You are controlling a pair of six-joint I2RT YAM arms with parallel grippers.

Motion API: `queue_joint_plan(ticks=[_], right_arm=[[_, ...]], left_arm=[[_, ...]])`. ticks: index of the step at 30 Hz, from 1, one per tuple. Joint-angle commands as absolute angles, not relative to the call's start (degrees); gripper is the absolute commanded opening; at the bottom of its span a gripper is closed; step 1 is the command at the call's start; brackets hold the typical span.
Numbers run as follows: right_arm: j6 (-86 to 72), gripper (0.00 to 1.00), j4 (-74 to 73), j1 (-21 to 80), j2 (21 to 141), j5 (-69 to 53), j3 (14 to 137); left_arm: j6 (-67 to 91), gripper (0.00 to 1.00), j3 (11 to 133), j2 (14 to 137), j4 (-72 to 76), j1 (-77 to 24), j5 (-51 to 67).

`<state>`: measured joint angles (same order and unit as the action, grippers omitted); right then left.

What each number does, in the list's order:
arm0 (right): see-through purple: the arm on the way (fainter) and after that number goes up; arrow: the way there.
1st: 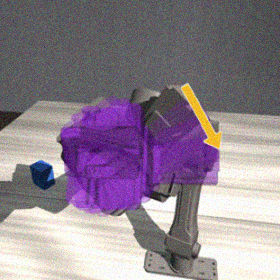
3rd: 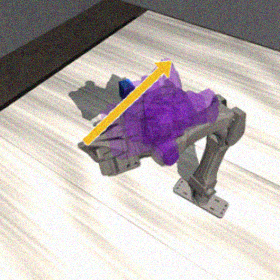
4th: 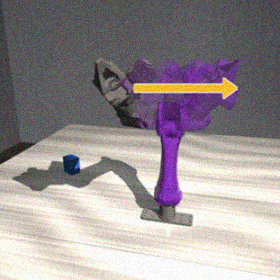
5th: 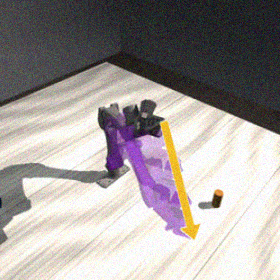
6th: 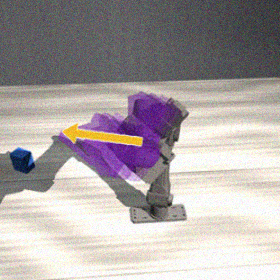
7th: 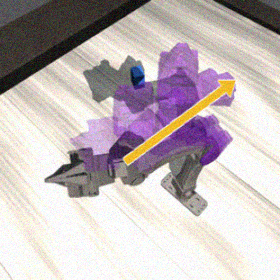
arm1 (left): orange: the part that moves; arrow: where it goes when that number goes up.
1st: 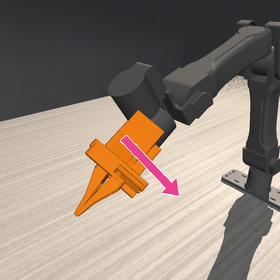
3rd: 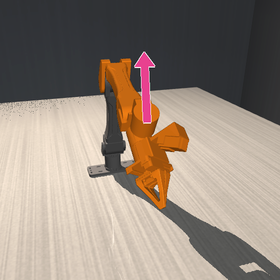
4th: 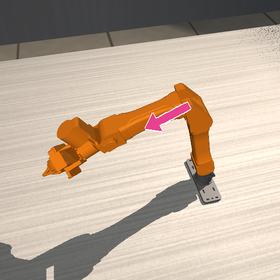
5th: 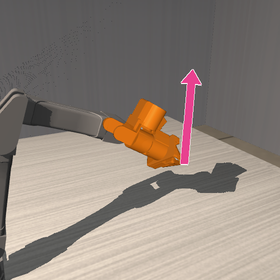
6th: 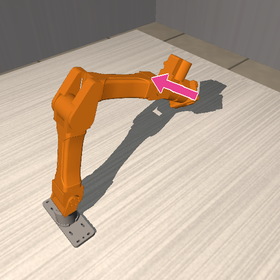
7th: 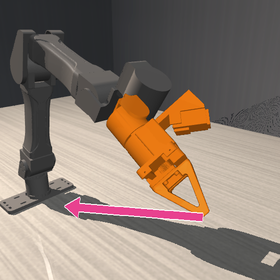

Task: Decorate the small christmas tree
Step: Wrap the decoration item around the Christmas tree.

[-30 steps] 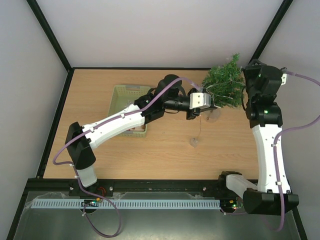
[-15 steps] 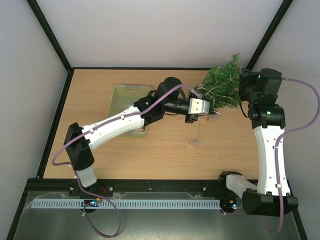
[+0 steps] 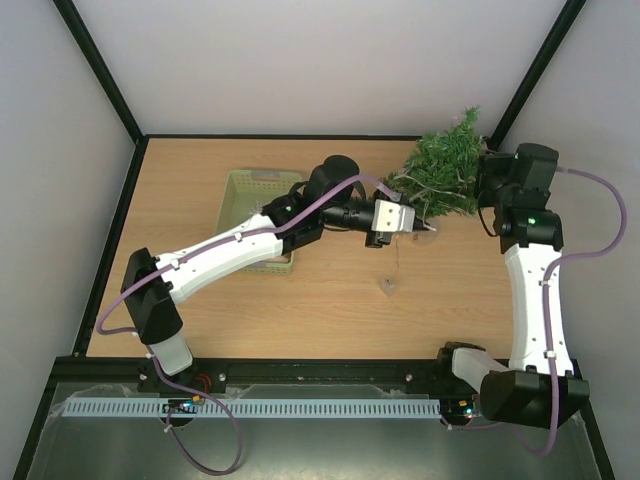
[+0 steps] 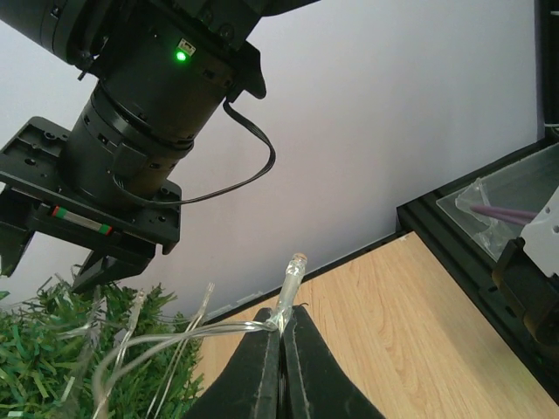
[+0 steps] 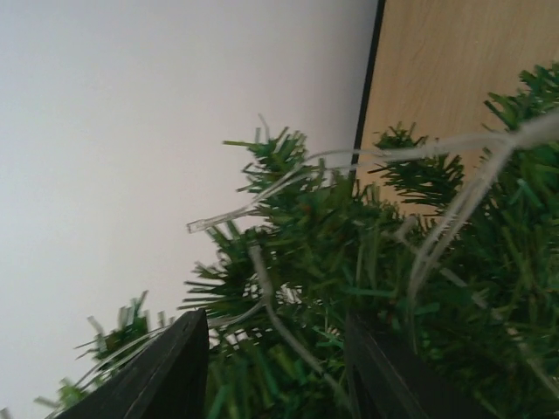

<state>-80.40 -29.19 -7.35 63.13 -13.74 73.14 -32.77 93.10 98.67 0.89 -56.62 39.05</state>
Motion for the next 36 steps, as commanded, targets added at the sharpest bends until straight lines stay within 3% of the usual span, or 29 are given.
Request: queue_joint_plan(ticks=[1, 16, 27, 36], right_arm=[[-82.59, 0.42, -26.82, -7.95, 63.48, -15.1, 70.89], [-68.48, 0.44, -32.29, -8.0, 55.0, -6.81, 73.62], [-70.55, 0.46, -29.11, -8.0, 48.12, -20.21, 62.2], [-71.03, 0.48, -24.85, -7.95, 44.08, -21.36, 55.61]], left_arm=[[-34.84, 0.02, 91.94, 96.51, 1.35, -56.95, 39.3], [-32.07, 0.02, 90.22, 94.97, 6.55, -57.68, 39.17], [-35.23, 0.02, 91.54, 95.41, 3.62, -61.69, 38.52], [-39.44, 0.02, 91.46, 95.28, -0.35, -65.22, 35.65]])
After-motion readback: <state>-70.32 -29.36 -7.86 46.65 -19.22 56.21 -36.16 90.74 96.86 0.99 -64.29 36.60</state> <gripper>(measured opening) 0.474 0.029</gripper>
